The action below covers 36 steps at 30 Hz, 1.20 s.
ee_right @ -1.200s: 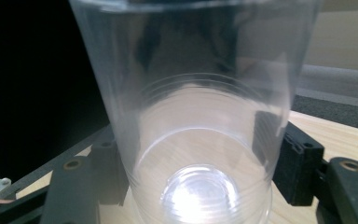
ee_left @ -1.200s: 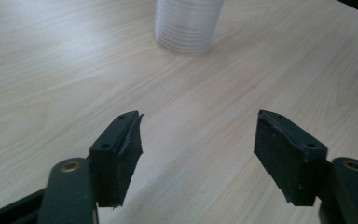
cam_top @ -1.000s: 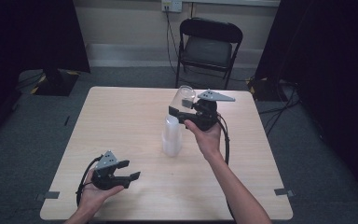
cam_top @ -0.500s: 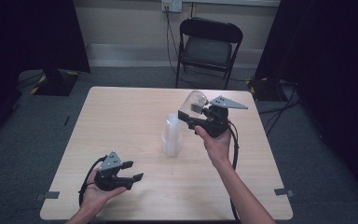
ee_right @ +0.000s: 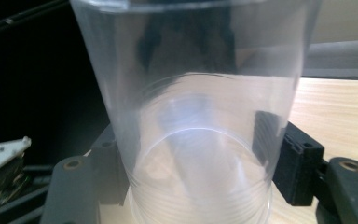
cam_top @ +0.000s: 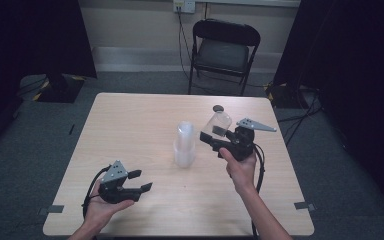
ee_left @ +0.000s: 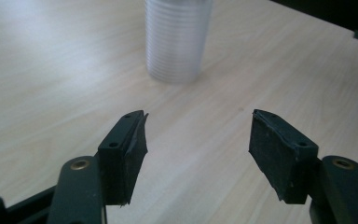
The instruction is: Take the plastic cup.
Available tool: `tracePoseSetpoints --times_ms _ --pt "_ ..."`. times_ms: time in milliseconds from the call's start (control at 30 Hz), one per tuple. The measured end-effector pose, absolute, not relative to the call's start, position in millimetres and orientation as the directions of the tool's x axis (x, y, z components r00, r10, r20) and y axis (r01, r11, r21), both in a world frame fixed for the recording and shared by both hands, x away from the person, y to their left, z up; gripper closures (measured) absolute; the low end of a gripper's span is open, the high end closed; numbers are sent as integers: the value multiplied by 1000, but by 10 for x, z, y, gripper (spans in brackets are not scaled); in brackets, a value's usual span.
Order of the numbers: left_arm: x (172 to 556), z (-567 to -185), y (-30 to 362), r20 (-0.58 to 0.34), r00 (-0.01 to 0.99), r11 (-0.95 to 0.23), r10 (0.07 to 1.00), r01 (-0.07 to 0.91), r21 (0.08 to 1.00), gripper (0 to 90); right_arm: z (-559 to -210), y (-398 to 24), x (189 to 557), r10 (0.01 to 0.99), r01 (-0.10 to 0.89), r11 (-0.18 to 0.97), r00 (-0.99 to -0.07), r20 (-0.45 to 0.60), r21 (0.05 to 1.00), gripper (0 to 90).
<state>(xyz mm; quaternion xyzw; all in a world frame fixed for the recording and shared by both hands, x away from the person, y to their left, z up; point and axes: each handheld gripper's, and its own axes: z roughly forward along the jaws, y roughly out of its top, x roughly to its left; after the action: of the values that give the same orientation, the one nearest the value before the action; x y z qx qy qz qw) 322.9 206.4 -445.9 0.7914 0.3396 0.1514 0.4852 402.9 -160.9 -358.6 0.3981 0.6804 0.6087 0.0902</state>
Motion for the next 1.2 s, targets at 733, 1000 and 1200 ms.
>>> tracePoseSetpoints --times_ms 733,1000,1200 --pt "3485 -4216 1411 -91 810 -252 579 284 925 492 -4013 -1708 3709 598 557 -59 -645 476 828 331" --pt "3391 -4339 1357 -92 817 -290 570 304 907 499 -4075 -1706 3704 532 624 -115 -618 578 773 339" --pt "3377 -4344 1347 -122 832 -257 541 302 918 529 -4116 -1617 3678 510 649 -104 -616 600 754 340"
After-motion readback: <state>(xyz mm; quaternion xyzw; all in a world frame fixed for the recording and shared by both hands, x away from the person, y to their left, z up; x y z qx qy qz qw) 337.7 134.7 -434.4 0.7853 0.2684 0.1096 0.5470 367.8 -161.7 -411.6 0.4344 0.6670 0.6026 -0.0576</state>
